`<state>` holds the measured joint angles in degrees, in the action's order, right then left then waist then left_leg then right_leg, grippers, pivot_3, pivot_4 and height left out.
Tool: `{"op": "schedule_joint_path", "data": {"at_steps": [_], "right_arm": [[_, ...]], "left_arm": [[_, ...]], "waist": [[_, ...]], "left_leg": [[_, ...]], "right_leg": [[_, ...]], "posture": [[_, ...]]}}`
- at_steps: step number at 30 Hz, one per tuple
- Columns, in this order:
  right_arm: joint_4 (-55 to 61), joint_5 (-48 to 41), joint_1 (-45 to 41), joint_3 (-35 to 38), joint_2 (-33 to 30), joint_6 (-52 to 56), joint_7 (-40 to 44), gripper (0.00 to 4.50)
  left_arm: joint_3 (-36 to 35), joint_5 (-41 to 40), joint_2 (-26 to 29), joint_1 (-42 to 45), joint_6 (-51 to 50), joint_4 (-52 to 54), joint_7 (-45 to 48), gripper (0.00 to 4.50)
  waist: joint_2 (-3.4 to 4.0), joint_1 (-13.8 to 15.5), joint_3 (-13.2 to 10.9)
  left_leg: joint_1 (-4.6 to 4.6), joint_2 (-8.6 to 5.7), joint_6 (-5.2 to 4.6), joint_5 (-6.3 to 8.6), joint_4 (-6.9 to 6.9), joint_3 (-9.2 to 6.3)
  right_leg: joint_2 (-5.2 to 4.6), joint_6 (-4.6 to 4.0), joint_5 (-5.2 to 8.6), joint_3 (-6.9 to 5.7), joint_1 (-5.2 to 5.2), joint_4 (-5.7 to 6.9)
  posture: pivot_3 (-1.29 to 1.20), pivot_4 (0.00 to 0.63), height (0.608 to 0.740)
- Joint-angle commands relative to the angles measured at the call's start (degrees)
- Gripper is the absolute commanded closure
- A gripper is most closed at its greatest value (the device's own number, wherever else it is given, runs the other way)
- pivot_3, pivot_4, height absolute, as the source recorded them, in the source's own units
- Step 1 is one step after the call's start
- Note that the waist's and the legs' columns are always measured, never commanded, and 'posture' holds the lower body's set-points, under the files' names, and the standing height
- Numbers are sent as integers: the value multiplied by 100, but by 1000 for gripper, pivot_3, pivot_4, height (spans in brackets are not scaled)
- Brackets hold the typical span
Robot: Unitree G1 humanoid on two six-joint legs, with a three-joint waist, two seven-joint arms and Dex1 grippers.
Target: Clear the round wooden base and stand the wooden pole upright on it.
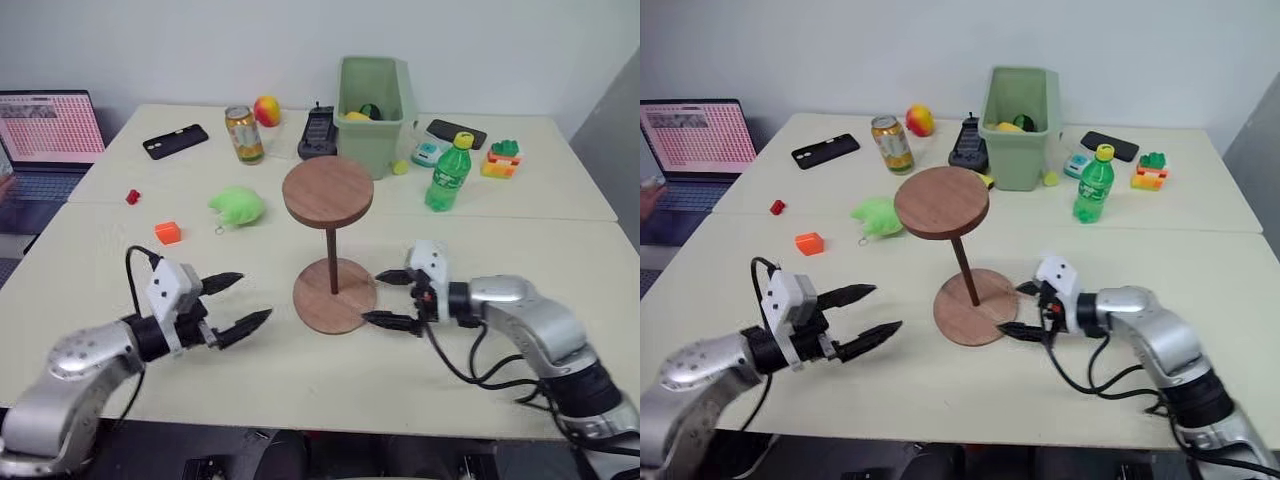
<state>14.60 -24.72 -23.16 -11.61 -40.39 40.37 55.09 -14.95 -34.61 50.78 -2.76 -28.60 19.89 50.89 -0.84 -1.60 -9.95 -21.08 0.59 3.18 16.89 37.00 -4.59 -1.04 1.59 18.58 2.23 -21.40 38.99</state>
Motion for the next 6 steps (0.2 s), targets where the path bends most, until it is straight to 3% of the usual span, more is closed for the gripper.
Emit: {"op": "schedule_joint_path", "data": {"at_steps": [1, 6], "right_arm": [[-2, -383, -291, 521, -372, 5, 575, 37], [64, -616, -595, 757, -551, 87, 807, 37]], "left_arm": [[-108, -19, 470, 562, -107, -484, 540, 0], [288, 389, 918, 1184, 161, -1141, 1194, 0]], "waist": [[-2, -11, -7], [-12, -94, -41]], "left_leg": [[1, 2, 0, 0, -1, 3], [-3, 13, 0, 1, -8, 17]], "right_leg": [[0, 0, 0, -2, 0, 0], [1, 1, 1, 3, -18, -3]], "posture": [[0, 150, 740], [0, 150, 740]]}}
